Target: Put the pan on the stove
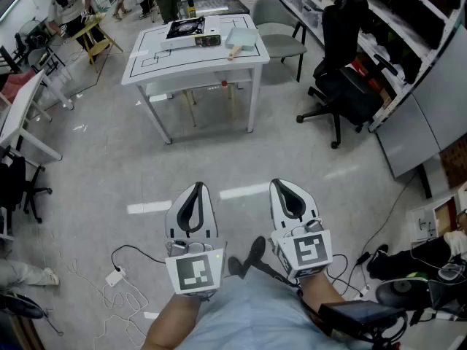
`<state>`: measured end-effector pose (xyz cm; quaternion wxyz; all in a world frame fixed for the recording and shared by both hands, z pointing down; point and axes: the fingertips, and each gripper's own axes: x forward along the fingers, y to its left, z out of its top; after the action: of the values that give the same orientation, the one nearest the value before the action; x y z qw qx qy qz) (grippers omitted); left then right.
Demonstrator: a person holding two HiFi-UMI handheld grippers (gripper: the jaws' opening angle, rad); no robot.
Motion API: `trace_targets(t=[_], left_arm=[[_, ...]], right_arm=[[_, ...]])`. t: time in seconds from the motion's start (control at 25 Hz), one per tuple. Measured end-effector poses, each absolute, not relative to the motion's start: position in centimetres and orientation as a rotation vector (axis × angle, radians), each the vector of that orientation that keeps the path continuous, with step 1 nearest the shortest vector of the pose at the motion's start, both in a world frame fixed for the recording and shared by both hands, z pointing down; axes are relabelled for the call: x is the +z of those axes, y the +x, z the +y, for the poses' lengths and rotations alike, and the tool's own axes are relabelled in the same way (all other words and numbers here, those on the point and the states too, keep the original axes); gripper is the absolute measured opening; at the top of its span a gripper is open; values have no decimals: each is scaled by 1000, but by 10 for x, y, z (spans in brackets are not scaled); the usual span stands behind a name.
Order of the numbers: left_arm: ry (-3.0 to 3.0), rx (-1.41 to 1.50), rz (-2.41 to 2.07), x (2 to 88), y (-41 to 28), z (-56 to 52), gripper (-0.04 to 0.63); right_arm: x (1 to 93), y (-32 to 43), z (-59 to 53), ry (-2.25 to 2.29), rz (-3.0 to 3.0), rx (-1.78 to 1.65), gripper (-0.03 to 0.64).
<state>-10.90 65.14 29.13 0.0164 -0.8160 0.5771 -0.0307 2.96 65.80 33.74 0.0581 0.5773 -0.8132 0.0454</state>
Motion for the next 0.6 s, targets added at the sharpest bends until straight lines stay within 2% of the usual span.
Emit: trace_targets(t=[0.6], left_arm=[[-2556,-144,1784,306,-76,595,18]], right_arm=[[352,55,605,1741,-2501,184,51]])
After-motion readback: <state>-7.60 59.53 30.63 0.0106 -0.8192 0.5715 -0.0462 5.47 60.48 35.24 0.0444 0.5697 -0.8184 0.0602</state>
